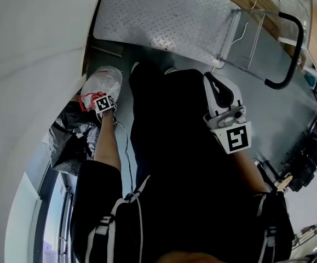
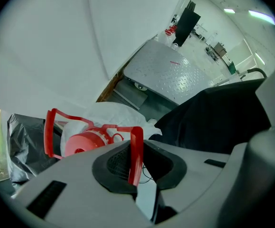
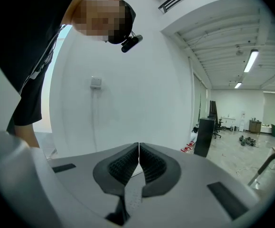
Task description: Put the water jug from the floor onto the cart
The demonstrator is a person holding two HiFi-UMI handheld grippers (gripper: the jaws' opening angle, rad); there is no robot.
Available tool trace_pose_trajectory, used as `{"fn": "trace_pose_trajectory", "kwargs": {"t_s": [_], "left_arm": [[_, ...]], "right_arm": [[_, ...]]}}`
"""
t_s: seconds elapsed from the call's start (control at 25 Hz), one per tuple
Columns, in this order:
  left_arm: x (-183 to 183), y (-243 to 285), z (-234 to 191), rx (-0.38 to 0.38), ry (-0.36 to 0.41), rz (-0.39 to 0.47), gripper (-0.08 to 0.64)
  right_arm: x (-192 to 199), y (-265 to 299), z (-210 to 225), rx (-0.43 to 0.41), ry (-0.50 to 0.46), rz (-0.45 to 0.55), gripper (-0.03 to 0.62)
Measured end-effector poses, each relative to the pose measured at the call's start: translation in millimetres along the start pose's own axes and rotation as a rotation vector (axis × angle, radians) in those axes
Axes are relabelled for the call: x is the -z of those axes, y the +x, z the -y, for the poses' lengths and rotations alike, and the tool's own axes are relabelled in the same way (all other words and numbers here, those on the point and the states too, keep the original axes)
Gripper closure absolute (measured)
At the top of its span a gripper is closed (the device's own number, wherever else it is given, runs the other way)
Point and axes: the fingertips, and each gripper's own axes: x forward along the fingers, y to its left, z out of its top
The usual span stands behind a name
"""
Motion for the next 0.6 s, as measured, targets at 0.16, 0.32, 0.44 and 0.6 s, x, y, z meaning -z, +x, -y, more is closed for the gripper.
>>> {"fn": "trace_pose_trajectory", "kwargs": {"t_s": [0.16, 0.32, 0.44, 0.6], "left_arm": [[0, -31, -10, 0.012, -0.049, 0.013, 0.502], [-11, -75, 1, 0.078, -0.117, 0.062, 0.497], [-14, -110, 13, 0.135, -0.136, 0.094, 0.497], [-34, -149, 39, 0.17, -0.122, 0.1, 0.497]], "right_arm": [[-23, -6, -7, -0.002, 0.033, -0.002, 0.574], [-52, -13, -16, -0.03, 0.082, 0.03, 0.572], [-75, -20, -25, -0.006, 0.055, 0.057, 0.573], [-97, -31, -26, 0.053, -0.035, 0.104, 0.574]]}}
